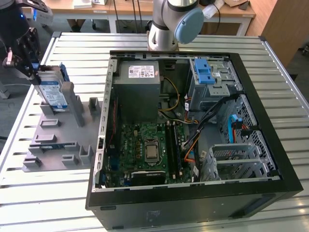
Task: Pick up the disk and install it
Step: 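Pick up the disk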
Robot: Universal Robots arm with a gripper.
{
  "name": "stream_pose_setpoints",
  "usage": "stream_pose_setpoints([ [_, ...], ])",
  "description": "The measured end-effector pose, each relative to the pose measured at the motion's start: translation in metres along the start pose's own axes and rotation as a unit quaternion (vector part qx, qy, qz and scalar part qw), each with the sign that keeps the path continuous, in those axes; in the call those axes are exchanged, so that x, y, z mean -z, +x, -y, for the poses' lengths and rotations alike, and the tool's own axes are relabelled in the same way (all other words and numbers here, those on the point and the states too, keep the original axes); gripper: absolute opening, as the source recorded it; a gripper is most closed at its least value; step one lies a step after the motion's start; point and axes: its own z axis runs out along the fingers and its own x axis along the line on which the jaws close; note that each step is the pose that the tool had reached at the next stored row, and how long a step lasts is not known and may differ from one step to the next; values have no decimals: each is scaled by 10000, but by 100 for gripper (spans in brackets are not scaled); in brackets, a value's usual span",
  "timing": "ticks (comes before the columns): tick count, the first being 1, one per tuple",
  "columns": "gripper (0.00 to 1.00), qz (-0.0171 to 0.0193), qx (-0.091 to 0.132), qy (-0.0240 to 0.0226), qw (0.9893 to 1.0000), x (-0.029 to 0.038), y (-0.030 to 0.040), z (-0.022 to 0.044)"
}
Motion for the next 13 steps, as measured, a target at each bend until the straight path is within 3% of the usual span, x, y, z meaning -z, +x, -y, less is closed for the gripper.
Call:
stream_pose_setpoints([
  [13, 36, -1, 0, -1, 10000, 46, 0, -1],
])
